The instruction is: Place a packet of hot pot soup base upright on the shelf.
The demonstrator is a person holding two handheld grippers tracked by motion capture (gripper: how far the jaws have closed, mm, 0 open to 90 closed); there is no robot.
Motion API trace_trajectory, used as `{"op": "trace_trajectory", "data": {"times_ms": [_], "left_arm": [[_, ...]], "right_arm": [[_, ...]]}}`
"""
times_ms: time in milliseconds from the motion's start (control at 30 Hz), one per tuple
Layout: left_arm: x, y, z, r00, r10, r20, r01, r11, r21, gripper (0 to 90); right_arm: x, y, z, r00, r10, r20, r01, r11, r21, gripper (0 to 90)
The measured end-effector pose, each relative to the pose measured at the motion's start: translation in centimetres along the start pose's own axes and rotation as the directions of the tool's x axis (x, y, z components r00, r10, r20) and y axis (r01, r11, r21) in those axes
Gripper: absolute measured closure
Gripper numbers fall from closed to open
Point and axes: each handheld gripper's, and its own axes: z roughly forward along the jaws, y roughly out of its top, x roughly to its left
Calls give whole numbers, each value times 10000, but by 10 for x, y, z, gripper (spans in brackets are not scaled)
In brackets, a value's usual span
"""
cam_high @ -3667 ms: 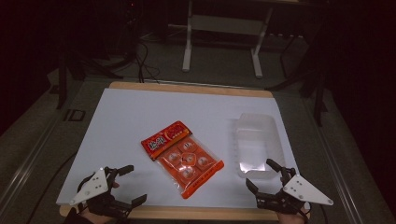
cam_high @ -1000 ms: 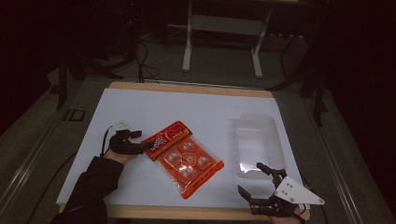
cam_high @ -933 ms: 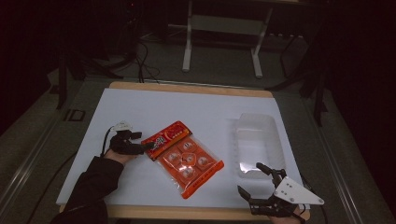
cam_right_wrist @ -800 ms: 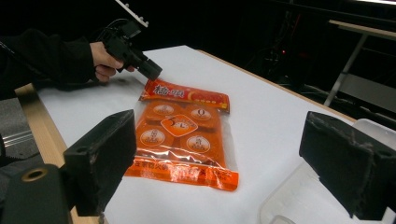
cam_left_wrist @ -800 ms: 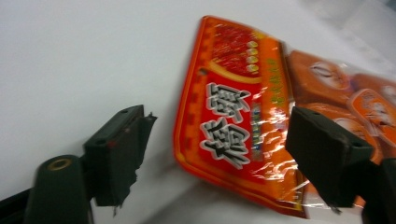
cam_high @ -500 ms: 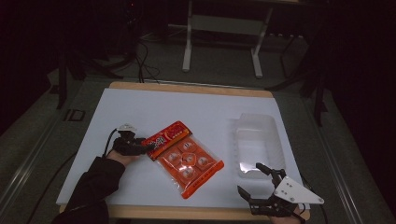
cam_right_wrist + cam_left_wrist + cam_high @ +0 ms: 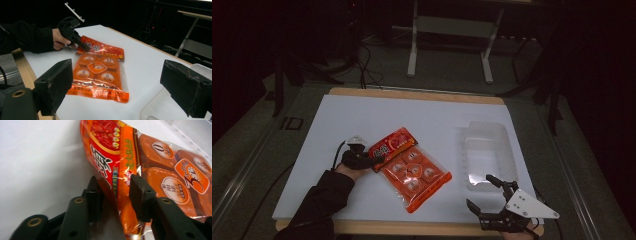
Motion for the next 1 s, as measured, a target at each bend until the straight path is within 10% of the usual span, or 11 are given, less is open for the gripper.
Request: {"op": "trace_trajectory", "data": {"times_ms": [233, 1000], "left_arm": [[-14, 5, 4, 9968, 530, -606, -537, 9985, -110, 888], [-58, 43, -47, 9842, 1749, -266, -1769, 9756, -1298, 898]], "right_arm": [[-1, 0, 0, 10000, 33, 19, -33, 10000, -13, 110], [-2, 1, -3, 9994, 255, 255, -250, 9995, -177, 110]]}}
